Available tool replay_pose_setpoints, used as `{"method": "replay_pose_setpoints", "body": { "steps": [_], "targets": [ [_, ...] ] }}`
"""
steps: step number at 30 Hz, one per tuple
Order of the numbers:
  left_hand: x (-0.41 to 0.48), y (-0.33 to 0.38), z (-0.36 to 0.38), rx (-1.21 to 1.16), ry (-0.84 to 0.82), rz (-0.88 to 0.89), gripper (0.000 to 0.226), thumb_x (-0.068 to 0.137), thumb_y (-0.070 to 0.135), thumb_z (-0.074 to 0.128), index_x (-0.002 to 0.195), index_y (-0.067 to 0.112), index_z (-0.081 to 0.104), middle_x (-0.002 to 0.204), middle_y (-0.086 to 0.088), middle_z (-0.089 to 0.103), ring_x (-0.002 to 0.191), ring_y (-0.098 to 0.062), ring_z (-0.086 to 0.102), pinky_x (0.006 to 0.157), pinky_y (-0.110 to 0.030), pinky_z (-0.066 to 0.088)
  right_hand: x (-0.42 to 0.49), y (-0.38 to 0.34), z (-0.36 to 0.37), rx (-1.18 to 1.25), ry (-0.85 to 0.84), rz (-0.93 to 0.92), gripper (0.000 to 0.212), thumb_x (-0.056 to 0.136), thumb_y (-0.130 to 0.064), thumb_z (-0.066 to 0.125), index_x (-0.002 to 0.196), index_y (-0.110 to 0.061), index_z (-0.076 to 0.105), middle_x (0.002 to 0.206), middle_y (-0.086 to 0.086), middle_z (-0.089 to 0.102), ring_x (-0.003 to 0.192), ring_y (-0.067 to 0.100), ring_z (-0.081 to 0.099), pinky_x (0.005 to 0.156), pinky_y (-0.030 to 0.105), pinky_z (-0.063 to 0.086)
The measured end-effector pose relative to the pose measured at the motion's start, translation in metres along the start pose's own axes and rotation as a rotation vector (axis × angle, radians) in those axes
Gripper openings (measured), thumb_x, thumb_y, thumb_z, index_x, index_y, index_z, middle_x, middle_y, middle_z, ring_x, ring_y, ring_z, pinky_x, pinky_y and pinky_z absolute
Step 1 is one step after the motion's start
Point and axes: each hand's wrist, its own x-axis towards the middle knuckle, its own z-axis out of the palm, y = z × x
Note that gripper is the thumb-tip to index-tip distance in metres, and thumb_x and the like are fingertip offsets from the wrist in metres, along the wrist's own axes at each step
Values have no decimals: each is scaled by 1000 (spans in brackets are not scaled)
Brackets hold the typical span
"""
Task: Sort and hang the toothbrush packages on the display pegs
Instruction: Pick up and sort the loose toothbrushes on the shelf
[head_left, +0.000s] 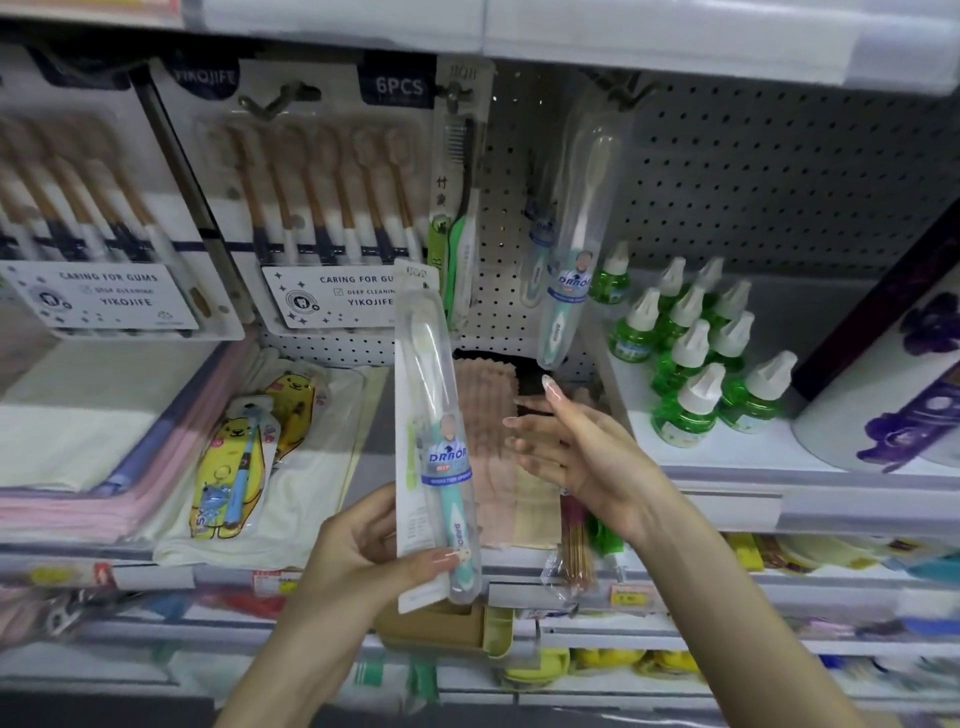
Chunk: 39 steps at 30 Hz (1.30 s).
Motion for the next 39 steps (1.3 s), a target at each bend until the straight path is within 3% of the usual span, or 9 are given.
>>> {"method": "replay_pose_setpoints", "body": {
  "steps": [7, 10, 13, 19, 23, 27, 31, 35, 39],
  "targets": [
    [6, -1, 11, 67, 26, -15, 55, 53, 0, 88, 101, 19, 72, 100, -7, 75, 92, -23, 71, 69, -30, 59, -19, 0, 11, -197, -133, -156, 55, 71, -52, 65, 110, -14, 69, 109, 8, 73, 103, 20, 68, 95, 34, 53],
    [9, -1, 18, 89, 38, 1, 52, 56, 6, 79, 106, 14, 68, 98, -5, 75, 91, -20, 72, 67, -28, 58, -26, 4, 21, -336, -189, -253, 55, 69, -49, 73, 115, -18, 66, 113, -2, 72, 110, 11, 65, 98, 30, 49],
    [10, -1, 21, 105, 47, 19, 51, 58, 8, 77, 108, 13, 68, 100, -5, 75, 93, -20, 71, 73, -30, 58, -29, 5, 29, -408, -215, -309, 46, 69, -40, 70, 110, -20, 67, 108, -8, 73, 105, 4, 65, 93, 23, 50],
    [8, 0, 23, 117, 52, 26, 53, 62, 6, 77, 113, 13, 66, 104, -5, 74, 97, -21, 70, 77, -30, 57, -26, 10, 31, -446, -185, -322, 22, 84, -11, 70, 105, -4, 71, 100, 4, 75, 93, 10, 70, 79, 21, 56],
    [6, 2, 24, 74, 60, 10, 46, 65, 14, 73, 111, 17, 67, 103, -3, 75, 96, -20, 71, 75, -29, 58, -28, 8, 29, -391, -182, -278, 20, 91, -13, 62, 109, -7, 68, 98, 1, 76, 90, 7, 71, 75, 15, 52],
    [5, 1, 16, 9, 104, -24, 41, 71, 17, 67, 112, 23, 65, 104, 1, 74, 94, -19, 72, 68, -28, 59, -31, -3, 19, -324, -106, -328, 16, 90, -16, 63, 105, -11, 66, 82, -7, 74, 79, 1, 68, 69, 13, 49],
    [5, 3, 7, -18, 177, 3, 37, 77, 15, 61, 114, 18, 65, 101, -3, 75, 89, -23, 73, 68, -30, 60, -39, -13, 9, -288, -83, -434, 22, 86, -26, 64, 103, -12, 63, 84, 6, 69, 79, 13, 66, 72, 22, 52],
    [6, 10, 6, -27, 231, 38, 21, 85, 14, 56, 102, 20, 68, 89, -5, 76, 57, -13, 66, 55, -26, 51, -45, -17, 7, -264, -53, -573, 26, 90, -36, 59, 106, -16, 59, 90, 25, 56, 79, 24, 55, 76, 41, 48],
    [7, 13, 5, -120, 243, 43, 32, 82, 32, 52, 101, 11, 67, 73, -7, 71, 43, -12, 47, 37, -17, 38, -41, -25, 10, -236, 47, -638, 19, 91, -45, 57, 99, -29, 60, 91, 12, 58, 85, 22, 54, 84, 48, 47]
  ]
}}
